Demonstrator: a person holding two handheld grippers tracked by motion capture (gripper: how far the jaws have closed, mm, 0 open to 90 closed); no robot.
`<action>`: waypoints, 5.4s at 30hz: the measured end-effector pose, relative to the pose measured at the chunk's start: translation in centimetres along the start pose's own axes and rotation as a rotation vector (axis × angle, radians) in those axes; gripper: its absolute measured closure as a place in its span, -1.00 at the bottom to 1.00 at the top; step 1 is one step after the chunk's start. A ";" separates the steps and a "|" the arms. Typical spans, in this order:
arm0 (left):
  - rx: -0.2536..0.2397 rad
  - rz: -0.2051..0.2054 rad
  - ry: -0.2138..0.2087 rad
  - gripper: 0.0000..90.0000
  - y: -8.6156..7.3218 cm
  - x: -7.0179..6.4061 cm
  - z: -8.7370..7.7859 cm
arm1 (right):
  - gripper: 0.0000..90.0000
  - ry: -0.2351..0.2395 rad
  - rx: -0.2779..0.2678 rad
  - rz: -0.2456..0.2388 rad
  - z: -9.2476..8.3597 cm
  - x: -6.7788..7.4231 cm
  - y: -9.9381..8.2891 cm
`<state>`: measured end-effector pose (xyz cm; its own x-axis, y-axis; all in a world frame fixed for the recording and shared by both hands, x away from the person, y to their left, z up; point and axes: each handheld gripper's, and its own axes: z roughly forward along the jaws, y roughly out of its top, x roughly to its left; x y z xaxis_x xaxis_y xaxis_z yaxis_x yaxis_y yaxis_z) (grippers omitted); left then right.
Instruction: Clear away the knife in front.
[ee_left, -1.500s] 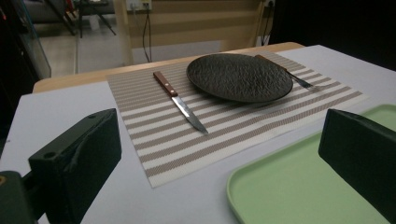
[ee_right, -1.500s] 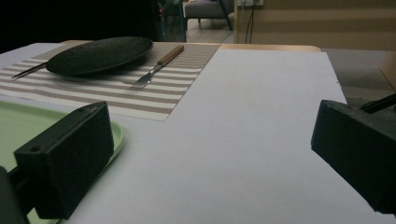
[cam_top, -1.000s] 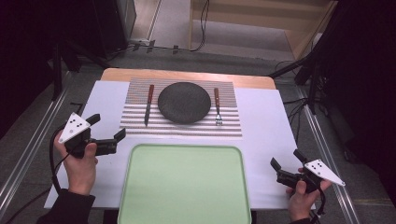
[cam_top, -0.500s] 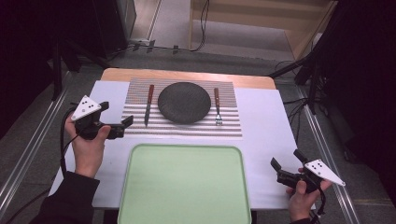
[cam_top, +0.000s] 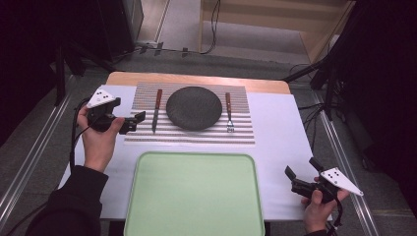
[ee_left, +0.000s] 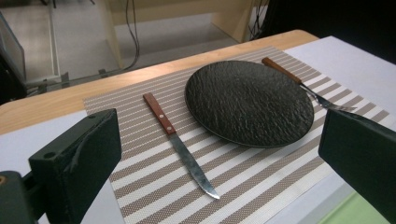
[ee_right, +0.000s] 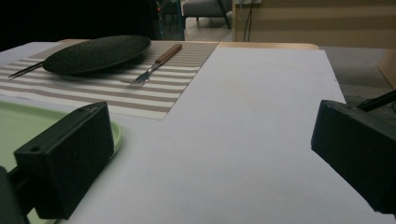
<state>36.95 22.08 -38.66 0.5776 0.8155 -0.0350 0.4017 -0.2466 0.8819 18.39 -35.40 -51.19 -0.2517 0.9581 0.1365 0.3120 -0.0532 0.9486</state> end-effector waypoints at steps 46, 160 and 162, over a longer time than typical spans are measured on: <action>0.385 -0.051 0.049 -0.58 1.9 2.4 13.0 | -1.00 -0.002 -0.010 0.003 -0.2 -0.1 0.0; 0.500 -0.040 -0.003 0.71 0.3 1.3 9.8 | -1.00 -0.026 0.019 0.000 0.2 0.1 0.0; 0.488 -0.040 -0.014 0.71 0.3 1.0 9.4 | -1.00 -0.025 0.019 0.000 0.2 0.1 0.0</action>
<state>44.33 17.92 -42.86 0.5635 0.8228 -0.0736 0.7080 -0.4350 0.5563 18.48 -35.22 -51.25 -0.2284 0.9650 0.1288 0.3291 -0.0480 0.9431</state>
